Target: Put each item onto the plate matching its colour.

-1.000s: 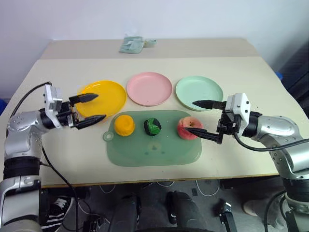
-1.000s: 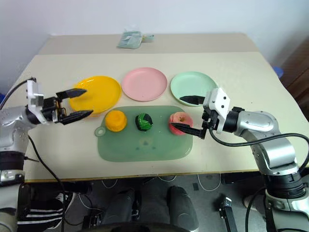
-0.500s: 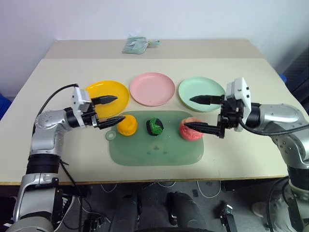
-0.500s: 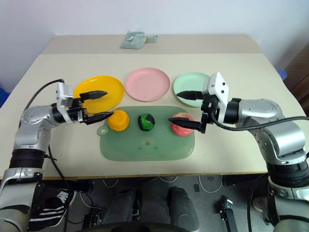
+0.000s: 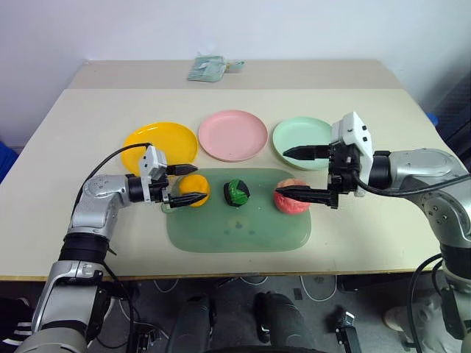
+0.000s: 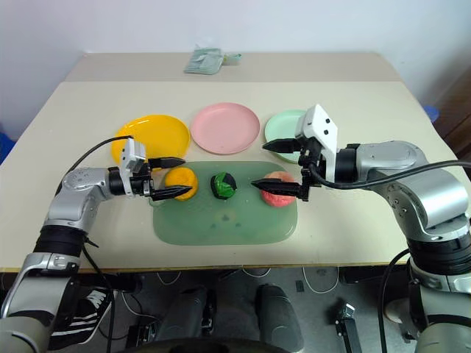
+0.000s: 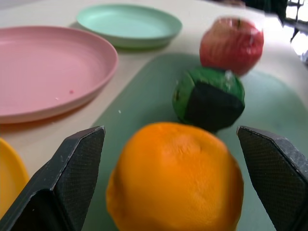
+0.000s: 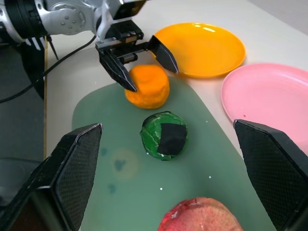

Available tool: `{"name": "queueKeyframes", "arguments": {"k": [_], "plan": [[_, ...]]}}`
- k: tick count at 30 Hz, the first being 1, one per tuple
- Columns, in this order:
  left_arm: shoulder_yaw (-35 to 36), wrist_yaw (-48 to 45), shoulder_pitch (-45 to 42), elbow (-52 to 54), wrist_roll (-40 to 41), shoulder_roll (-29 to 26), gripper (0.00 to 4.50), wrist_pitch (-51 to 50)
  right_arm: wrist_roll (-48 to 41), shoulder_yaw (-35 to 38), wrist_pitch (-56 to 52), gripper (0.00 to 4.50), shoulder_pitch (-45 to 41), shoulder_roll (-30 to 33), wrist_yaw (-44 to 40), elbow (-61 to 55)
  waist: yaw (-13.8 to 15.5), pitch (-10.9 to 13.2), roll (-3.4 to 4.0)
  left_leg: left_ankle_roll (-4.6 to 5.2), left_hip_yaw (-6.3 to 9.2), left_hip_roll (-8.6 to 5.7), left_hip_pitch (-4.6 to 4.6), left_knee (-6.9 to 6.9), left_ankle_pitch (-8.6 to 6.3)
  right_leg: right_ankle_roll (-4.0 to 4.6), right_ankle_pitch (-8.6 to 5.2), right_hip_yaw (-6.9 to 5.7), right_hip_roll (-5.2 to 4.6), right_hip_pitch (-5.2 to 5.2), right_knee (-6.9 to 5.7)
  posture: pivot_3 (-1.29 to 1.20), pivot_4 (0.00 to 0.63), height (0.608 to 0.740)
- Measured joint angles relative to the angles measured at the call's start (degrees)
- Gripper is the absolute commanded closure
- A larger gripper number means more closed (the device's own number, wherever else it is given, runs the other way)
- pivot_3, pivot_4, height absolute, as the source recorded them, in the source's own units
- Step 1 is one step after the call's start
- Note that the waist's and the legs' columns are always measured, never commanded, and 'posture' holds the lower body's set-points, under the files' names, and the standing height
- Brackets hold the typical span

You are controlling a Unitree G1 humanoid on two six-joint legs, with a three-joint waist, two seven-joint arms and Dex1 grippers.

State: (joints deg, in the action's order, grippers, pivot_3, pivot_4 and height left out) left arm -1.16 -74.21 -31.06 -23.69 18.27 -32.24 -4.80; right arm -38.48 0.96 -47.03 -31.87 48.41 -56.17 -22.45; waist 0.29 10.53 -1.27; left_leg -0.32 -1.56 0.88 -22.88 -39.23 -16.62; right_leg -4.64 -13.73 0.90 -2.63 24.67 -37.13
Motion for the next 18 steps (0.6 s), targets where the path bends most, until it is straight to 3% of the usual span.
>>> {"name": "queueKeyframes", "arguments": {"k": [6,10,13,15,18], "plan": [[-1.4,0.13,-0.26,-2.89,-3.12,0.92,0.0,5.01,0.0,0.0,-0.02,0.04,-0.09,0.19,0.12,-0.9,0.05,0.0,0.0,0.0,0.0,0.0,0.0,0.0,0.0,0.0,0.0,0.0,-0.01,0.0,0.0,0.0,0.15,0.734],[-2.41,1.02,-1.09,-5.18,-5.2,1.71,0.99,8.71,0.04,0.0,0.0,0.0,-0.15,0.19,0.34,-0.96,0.18,0.0,0.0,0.0,0.0,0.0,0.01,0.0,0.0,0.0,0.0,0.0,-0.02,0.0,-0.01,0.0,0.15,0.734],[-2.27,1.94,-1.35,-5.73,-5.27,1.92,1.05,9.72,0.14,0.0,0.18,0.0,-0.15,0.19,0.41,-0.96,0.16,0.0,0.0,0.0,0.0,0.0,0.01,0.0,0.0,0.0,0.0,0.0,-0.02,0.0,0.0,0.0,0.15,0.734],[-1.57,2.43,-1.35,-5.66,-4.13,2.67,1.05,7.58,0.17,0.0,0.58,0.0,-0.17,0.17,0.49,-0.96,0.15,0.0,0.0,0.0,0.01,0.0,-0.01,0.0,0.0,0.0,0.0,0.0,-0.02,0.0,0.0,0.0,0.15,0.734],[2.34,5.62,-2.87,-5.31,1.49,4.0,1.05,-3.33,0.13,0.0,1.13,0.0,-0.96,-0.28,0.99,-0.79,0.01,0.02,-0.03,0.0,0.05,0.02,-0.06,-0.02,0.0,-0.01,0.01,-0.03,0.0,0.03,-0.01,0.0,0.15,0.734]]}}
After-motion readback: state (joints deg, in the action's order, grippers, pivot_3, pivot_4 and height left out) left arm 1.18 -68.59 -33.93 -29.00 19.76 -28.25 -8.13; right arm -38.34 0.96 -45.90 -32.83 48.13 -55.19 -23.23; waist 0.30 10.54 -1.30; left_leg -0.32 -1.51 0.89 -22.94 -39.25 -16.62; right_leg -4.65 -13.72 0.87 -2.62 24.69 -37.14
